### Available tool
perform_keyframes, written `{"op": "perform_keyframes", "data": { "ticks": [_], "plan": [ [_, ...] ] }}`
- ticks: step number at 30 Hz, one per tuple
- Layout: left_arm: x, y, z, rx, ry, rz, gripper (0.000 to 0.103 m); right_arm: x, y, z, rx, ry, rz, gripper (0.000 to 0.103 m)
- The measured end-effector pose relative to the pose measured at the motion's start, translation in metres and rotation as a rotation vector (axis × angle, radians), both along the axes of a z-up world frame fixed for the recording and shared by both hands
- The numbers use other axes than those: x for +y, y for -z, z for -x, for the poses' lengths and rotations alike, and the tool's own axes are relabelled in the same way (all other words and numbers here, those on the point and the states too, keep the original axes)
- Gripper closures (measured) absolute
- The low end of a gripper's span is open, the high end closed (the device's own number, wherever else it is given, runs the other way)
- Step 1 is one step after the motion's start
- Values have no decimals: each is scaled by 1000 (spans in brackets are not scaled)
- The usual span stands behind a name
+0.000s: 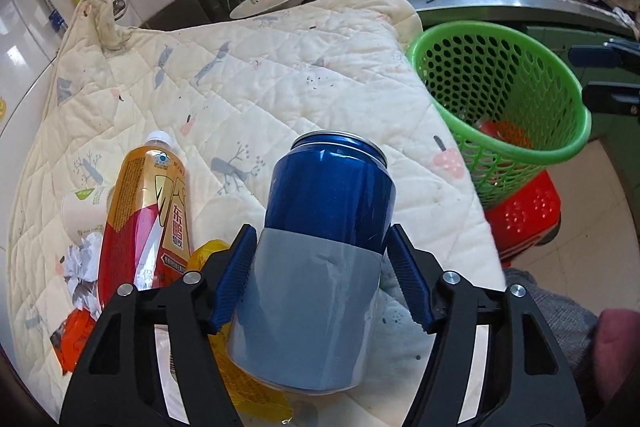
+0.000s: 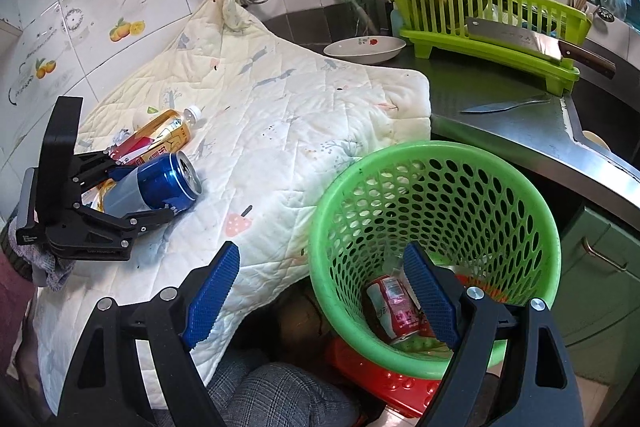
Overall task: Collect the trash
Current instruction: 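Return the left gripper to the cloth and grasp the blue-and-silver can, then grasp the yellow snack packet with the right gripper while the left gripper holds the blue can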
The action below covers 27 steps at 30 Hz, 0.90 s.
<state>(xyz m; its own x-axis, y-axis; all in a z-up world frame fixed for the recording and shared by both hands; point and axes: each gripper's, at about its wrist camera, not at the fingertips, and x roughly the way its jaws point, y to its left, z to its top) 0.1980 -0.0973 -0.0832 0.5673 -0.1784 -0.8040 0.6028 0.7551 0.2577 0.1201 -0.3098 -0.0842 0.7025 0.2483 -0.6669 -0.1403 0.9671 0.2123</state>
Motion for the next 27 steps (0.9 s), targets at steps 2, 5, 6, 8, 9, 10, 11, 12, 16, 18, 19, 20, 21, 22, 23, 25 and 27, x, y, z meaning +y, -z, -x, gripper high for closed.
{"op": "perform_keyframes", "data": {
  "ticks": [2, 5, 6, 8, 9, 10, 11, 12, 16, 18, 19, 20, 21, 22, 23, 25, 27],
  "plan": [
    [2, -4, 2, 5, -9, 34, 41, 1, 0, 0, 0, -3, -2, 22],
    [4, -8, 5, 16, -26, 80, 42, 4, 0, -1, 1, -9, -5, 22],
    [4, -10, 6, 20, -30, 96, 42, 5, 0, -1, 2, -12, -4, 22],
    [5, -14, 10, 23, -34, 131, 42, 8, -1, -1, 1, -19, -3, 22],
    [6, -16, 10, 29, -36, 151, 42, 9, -1, -1, 0, -22, -3, 22],
    [7, -19, 11, 36, -43, 181, 42, 11, -1, -2, 0, -26, -2, 22],
    [8, -21, 12, 39, -49, 195, 42, 12, -1, -2, -1, -28, -1, 22],
    [10, -23, 12, 45, -54, 216, 42, 13, -2, -2, -1, -30, 0, 22],
    [17, -33, 14, 64, -73, 299, 42, 17, -1, -4, 1, -44, -3, 22],
    [23, -38, 12, 77, -89, 337, 42, 20, -1, -6, 2, -52, 0, 22],
    [28, -42, 12, 84, -96, 368, 42, 22, -1, -6, 1, -57, -1, 22],
    [31, -46, 11, 84, -105, 387, 42, 26, -1, -7, 1, -65, -3, 22],
    [34, -49, 12, 81, -113, 399, 42, 29, -1, -8, 0, -71, -4, 22],
    [38, -54, 11, 79, -121, 419, 42, 31, -1, -9, 1, -76, -6, 22],
    [42, -57, 11, 78, -127, 435, 42, 35, 0, -11, 3, -87, -10, 22],
    [52, -67, 12, 69, -144, 468, 42, 42, 1, -13, 5, -103, -7, 22],
    [60, -75, 14, 49, -159, 485, 42, 53, 1, -17, 6, -128, -6, 22]
  ]
}}
